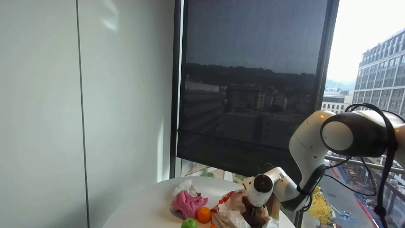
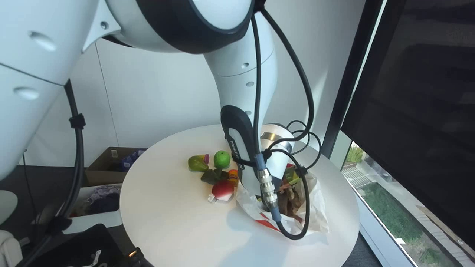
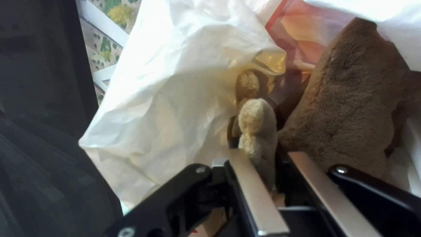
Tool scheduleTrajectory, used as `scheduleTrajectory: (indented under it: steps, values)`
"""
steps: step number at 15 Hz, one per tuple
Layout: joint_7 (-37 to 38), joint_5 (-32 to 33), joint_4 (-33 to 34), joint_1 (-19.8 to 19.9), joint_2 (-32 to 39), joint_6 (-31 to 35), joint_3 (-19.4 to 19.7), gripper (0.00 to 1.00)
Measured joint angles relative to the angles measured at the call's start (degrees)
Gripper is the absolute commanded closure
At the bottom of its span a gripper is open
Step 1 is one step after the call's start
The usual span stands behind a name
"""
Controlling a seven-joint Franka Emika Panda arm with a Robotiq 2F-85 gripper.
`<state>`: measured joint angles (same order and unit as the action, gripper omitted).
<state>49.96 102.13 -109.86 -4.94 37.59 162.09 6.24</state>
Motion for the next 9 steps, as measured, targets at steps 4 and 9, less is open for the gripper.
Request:
scheduleTrajectory:
  steps: [4,9]
  values:
    - [-0.16,-2.1,0.68,-0.02,-1.26,0.0,-0.01,0.12]
    - [-9.0,-16.61,-3.01,-0.32,-8.13,-1.1,-1.29,0.0]
